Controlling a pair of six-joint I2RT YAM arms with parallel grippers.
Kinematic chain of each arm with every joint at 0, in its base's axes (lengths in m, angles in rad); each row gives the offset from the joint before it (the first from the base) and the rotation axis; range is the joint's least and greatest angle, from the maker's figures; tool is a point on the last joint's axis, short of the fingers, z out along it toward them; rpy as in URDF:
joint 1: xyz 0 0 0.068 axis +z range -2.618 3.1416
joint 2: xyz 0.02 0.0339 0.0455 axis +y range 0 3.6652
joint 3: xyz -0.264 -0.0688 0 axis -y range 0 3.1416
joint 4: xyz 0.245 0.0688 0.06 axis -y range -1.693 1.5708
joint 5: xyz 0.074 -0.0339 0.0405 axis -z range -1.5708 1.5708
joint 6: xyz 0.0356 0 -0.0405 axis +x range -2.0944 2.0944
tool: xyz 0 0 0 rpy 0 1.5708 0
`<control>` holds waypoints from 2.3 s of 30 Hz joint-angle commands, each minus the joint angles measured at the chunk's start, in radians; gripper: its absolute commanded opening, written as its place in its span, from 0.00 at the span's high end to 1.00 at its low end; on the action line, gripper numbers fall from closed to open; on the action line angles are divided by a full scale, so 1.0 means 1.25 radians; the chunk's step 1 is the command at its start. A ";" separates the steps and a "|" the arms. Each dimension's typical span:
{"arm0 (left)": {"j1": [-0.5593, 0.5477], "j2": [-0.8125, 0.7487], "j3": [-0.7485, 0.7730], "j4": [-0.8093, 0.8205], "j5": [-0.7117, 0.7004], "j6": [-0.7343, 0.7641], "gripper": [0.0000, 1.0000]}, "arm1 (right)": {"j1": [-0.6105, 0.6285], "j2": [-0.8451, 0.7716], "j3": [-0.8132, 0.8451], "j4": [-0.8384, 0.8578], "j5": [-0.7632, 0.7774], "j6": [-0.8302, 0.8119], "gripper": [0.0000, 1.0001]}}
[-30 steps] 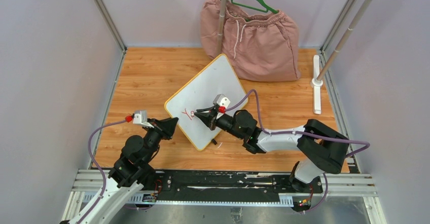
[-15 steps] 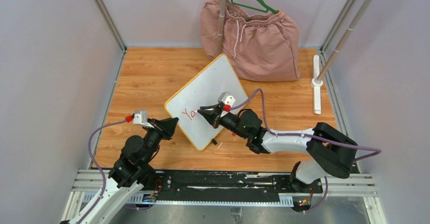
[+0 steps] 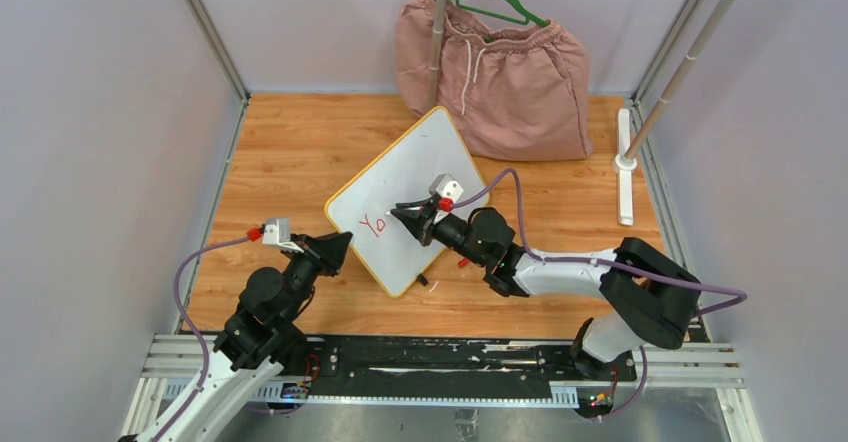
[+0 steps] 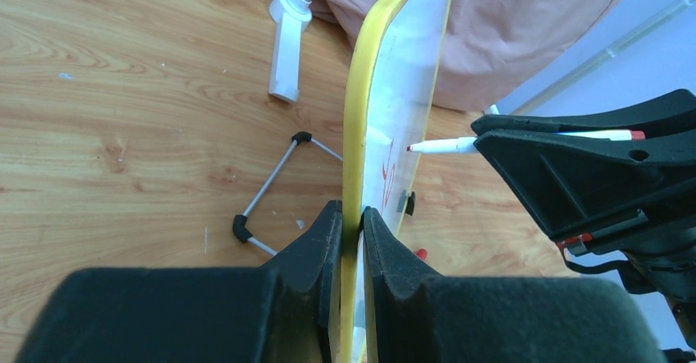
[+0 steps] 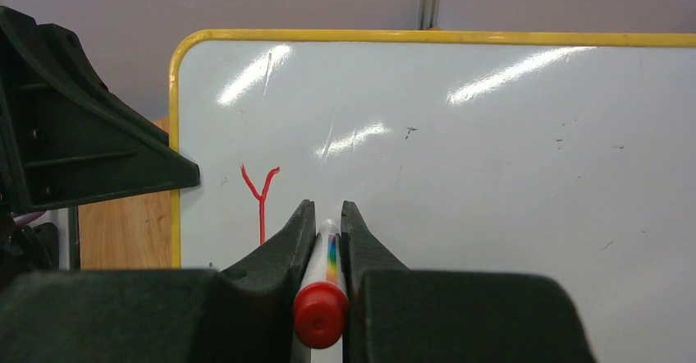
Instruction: Write a sentence on the whiteboard
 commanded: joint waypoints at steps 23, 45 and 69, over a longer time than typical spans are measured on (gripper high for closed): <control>-0.002 -0.005 0.011 -0.017 -0.030 0.021 1.00 | -0.012 0.015 -0.051 0.034 -0.002 0.025 1.00; -0.002 -0.005 0.009 -0.017 -0.027 0.018 1.00 | -0.045 0.011 0.027 -0.024 -0.004 -0.010 1.00; -0.002 -0.009 0.011 -0.022 -0.029 0.023 1.00 | -0.044 0.006 -0.042 -0.012 -0.013 0.024 1.00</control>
